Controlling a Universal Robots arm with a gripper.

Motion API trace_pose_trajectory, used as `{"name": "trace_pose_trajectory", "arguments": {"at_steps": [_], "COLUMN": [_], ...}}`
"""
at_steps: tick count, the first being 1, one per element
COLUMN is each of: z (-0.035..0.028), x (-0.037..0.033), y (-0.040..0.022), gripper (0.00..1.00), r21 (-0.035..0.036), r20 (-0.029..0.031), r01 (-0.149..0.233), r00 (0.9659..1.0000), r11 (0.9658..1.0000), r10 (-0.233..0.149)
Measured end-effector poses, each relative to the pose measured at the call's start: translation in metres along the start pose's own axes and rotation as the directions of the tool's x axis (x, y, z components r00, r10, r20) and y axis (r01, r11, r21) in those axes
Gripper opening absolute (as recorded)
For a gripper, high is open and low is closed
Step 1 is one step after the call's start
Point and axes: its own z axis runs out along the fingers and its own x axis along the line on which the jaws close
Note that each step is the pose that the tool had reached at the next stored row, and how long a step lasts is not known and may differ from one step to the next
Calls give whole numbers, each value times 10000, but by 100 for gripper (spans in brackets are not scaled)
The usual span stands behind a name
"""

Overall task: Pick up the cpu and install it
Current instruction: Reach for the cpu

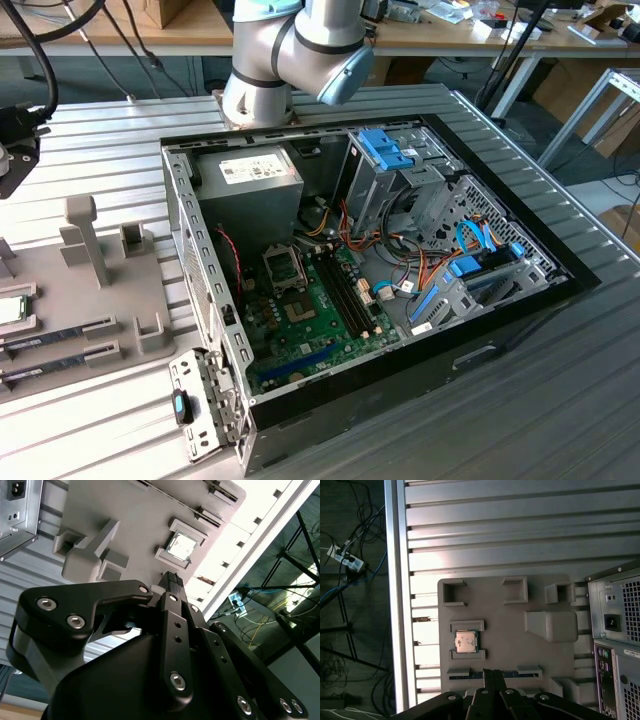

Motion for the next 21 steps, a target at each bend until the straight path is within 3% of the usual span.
{"name": "trace_pose_trajectory", "arguments": {"at_steps": [21], "z": [44], "x": [22], "y": [-3], "gripper": [11], "r21": [-1], "r20": [2], "r01": [0], "r00": [10000], "r11": [10000], "r10": [0]}}
